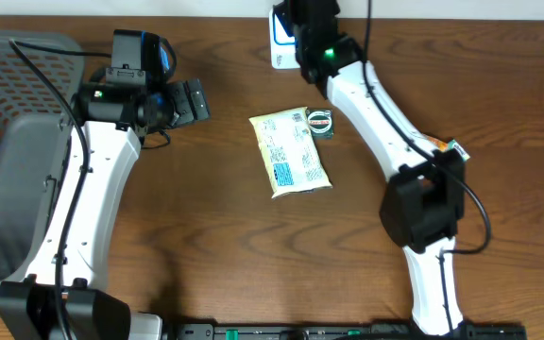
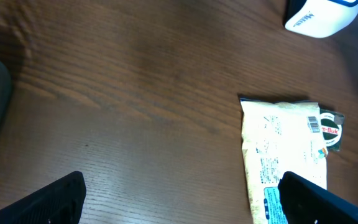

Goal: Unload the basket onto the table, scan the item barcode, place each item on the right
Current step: 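Hold the green pack under the scanner with the right gripper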

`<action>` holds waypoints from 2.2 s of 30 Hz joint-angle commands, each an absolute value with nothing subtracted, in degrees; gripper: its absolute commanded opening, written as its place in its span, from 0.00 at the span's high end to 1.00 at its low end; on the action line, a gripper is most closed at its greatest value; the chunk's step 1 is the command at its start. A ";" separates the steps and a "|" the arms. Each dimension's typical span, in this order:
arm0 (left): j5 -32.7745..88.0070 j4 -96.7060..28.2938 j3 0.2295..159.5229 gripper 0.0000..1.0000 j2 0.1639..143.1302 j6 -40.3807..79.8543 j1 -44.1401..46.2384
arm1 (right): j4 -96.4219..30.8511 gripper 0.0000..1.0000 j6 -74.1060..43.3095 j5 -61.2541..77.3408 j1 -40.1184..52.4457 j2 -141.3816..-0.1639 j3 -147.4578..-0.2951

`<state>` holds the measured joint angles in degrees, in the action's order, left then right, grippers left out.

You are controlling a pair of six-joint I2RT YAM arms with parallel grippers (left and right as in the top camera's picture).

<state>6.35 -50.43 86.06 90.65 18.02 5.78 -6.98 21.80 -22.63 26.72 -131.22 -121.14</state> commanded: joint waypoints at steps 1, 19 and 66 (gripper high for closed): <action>6.85 -50.52 86.48 0.02 91.02 17.87 5.74 | -2.31 0.99 39.48 -24.80 26.89 -134.50 -122.37; 6.85 -50.52 86.48 0.02 91.02 17.87 5.74 | 11.09 0.98 63.22 -21.71 26.79 -141.86 -122.34; 6.85 -50.52 86.48 0.02 91.02 17.89 5.74 | 13.43 0.99 63.68 -24.29 26.02 -141.12 -118.98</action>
